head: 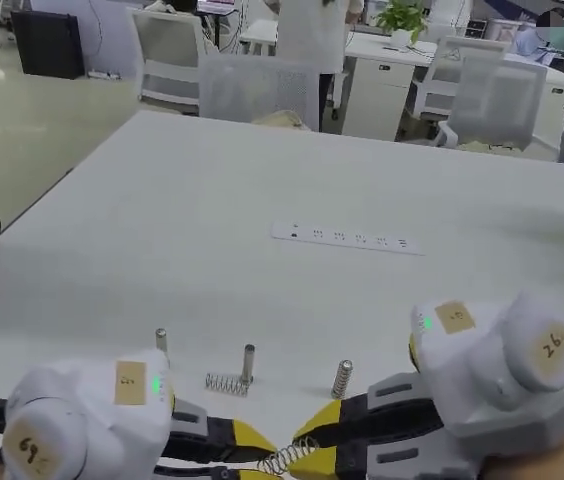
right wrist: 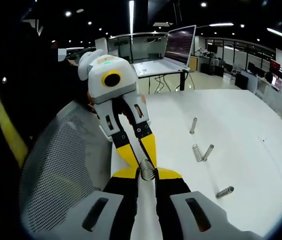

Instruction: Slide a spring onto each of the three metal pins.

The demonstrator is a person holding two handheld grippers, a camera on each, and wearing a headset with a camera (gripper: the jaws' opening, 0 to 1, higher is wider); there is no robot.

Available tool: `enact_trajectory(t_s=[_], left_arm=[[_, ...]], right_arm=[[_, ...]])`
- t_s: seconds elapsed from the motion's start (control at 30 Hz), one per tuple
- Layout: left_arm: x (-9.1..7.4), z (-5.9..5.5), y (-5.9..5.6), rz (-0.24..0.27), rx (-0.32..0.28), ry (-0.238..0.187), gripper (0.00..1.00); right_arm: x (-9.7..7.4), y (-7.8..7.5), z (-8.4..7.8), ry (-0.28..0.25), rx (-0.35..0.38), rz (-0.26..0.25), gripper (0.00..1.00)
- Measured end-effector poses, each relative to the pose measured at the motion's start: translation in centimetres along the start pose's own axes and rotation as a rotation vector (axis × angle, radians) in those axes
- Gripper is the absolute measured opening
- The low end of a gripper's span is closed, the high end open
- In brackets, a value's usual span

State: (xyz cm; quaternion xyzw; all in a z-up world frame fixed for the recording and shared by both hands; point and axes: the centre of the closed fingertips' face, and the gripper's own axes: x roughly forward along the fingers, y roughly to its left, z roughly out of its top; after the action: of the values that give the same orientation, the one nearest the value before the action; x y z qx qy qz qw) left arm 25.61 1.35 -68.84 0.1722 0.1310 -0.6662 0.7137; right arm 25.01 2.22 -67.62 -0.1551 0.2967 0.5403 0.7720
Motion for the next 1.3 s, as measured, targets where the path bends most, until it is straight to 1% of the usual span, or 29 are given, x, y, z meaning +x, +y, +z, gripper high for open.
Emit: enact_trajectory(t_s=[0.27,0.37,0.57,0.8,0.93,1.1,1.3], left_arm=[[0.11,0.25,0.08,0.001,-0.006,-0.010,0.02],[0.09,0.17,0.11,0.003,-0.005,-0.007,0.02],[0.11,0.43,0.09,0.001,-0.008,-0.019,0.02],[0.19,0.46,0.10,0.002,-0.015,-0.023,0.02],[0.22,0.54,0.12,0.001,-0.023,-0.029,0.02],[0.30,0.61,0.15,0.004,-0.025,-0.035,0.02],[0.14,0.84,0.57,0.018,-0.045,-0.048,0.03]], right_arm=[[0.35,-0.06,0.18,0.042,-0.032,0.018,0.10],[0.48,-0.08,0.14,0.060,-0.046,0.026,0.09],[0.73,-0.01,0.15,0.095,-0.075,0.045,0.09],[0.80,-0.01,0.10,0.121,-0.088,0.056,0.09],[0.71,-0.03,0.12,0.134,-0.083,0.063,0.09],[0.66,-0.13,0.02,0.170,-0.086,0.068,0.09],[0.65,-0.41,0.41,0.198,-0.102,0.066,0.08]])
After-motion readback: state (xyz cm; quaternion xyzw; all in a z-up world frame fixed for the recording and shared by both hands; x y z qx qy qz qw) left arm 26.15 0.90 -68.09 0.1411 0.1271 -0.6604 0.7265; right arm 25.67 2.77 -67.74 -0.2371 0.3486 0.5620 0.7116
